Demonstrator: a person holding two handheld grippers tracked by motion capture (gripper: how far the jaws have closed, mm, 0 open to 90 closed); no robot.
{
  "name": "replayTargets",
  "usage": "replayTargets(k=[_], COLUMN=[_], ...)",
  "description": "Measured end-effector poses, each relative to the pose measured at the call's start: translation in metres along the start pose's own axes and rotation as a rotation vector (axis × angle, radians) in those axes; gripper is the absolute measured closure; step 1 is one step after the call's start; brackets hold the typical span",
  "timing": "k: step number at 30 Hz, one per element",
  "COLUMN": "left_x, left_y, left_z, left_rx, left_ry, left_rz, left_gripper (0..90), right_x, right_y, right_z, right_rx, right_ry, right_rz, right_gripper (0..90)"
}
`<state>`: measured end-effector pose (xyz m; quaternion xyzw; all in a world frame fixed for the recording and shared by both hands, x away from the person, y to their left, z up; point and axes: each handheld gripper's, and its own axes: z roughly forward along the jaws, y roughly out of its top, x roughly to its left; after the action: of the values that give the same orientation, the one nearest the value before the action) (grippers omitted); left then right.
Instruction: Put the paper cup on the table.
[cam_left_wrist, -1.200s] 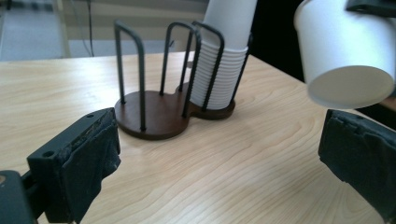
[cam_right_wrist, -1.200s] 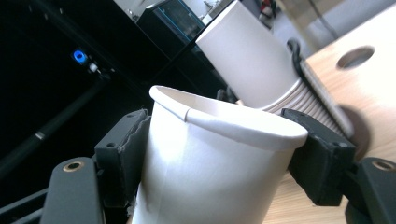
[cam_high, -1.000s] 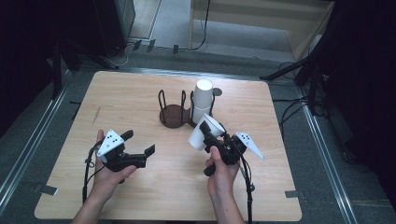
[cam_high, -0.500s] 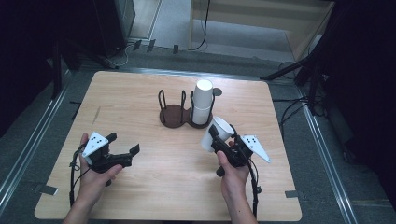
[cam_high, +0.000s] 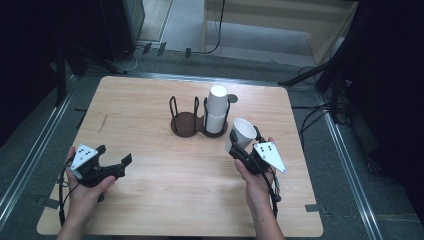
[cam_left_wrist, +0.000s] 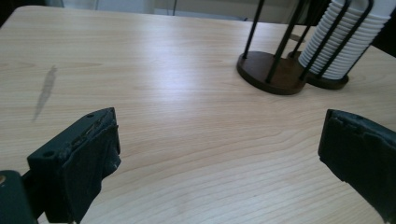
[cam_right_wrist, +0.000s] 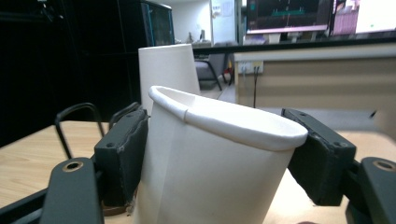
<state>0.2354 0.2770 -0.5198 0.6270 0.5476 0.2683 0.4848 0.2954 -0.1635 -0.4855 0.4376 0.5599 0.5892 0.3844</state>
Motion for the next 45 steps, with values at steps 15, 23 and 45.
replayTargets(k=[15, 23, 45], left_x=[0.048, 0.053, 0.05], left_y=[-0.016, -0.025, -0.029], left_z=[-0.013, -0.01, -0.011], left_rx=[-0.011, -0.022, -0.045], left_ry=[0.1, 0.087, 0.11], left_rz=[-0.06, -0.066, -0.059], left_gripper=[0.0, 0.0, 0.0], right_x=[-0.028, -0.04, -0.079], right_y=[-0.015, -0.024, -0.05], right_z=[0.024, 0.047, 0.07], right_rx=[-0.034, 0.007, 0.132], right_ry=[-0.072, -0.102, -0.234], right_rz=[-0.188, -0.209, -0.11], right_gripper=[26.0, 25.7, 24.3])
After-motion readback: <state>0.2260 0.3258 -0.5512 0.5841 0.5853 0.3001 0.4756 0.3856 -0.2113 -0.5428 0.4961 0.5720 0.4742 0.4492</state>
